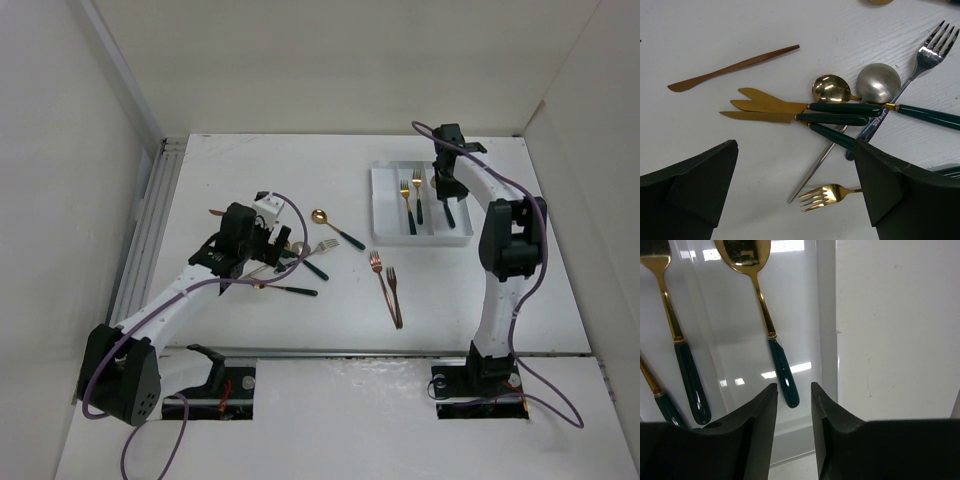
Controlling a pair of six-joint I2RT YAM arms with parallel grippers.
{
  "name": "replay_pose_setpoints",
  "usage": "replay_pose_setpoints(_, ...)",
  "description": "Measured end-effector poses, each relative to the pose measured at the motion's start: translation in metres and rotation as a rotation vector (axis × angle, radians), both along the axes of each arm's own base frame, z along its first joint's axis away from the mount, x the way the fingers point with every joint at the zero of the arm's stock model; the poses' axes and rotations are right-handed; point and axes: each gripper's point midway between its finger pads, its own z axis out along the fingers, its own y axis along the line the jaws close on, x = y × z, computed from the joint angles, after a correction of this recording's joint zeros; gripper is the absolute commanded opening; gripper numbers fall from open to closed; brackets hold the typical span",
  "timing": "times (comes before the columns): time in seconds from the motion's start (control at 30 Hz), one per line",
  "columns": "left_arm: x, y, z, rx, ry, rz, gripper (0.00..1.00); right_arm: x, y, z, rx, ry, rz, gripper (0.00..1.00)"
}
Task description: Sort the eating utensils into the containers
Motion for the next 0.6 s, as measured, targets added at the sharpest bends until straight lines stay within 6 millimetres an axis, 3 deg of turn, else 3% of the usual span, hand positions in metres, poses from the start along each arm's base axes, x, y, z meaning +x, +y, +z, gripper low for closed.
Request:
replay_pose_setpoints(0.1, 0.0, 0.0, 0.0, -0.002, 0.0, -0.002, 1.0, -0.001, 0.002, 0.011, 0.004, -0.028, -0.013, 0.4)
replay_pose_setpoints(0.13, 0.0, -0.001, 0.001, -0.003, -0.001, -0.002, 1.0, -0.002, 0.005, 0.02, 0.007, -0.047, -0.018, 0.46)
replay_pose_setpoints(0.17, 0.0, -0.001, 0.001, -0.003, -0.002, -0.003, 1.0, -0.004, 0.009, 0.026, 0.016, -0.067, -0.029, 0.63)
replay_pose_setpoints(0.2, 0.0, -0.001, 0.001, -0.004, -0.004, -0.003, 1.0, -0.008, 0.015, 0.033, 0.027, -0.087, -0.041, 0.95)
replay_pose_setpoints(0.3, 0.0, -0.001, 0.005, -0.01, -0.014, -0.004, 1.0, -0.043, 0.044, 0.043, 0.064, -0.1, -0.025, 0.98)
replay_pose_setpoints(0.37, 0.0, -0.001, 0.007, -0.015, -0.024, -0.004, 1.0, -0.074, 0.074, 0.04, 0.097, -0.085, 0.011, 0.86)
replay_pose_setpoints(0.4, 0.0, -0.001, 0.008, -0.017, -0.028, -0.004, 1.0, -0.093, 0.092, 0.036, 0.121, -0.071, 0.036, 0.69)
replay_pose_setpoints(0.53, -0.002, -0.001, 0.006, -0.019, -0.031, -0.005, 1.0, -0.173, 0.162, 0.001, 0.201, 0.052, 0.163, 0.4)
replay_pose_setpoints(0.6, -0.003, -0.001, 0.003, -0.017, -0.028, -0.007, 1.0, -0.206, 0.186, -0.017, 0.22, 0.121, 0.207, 0.38)
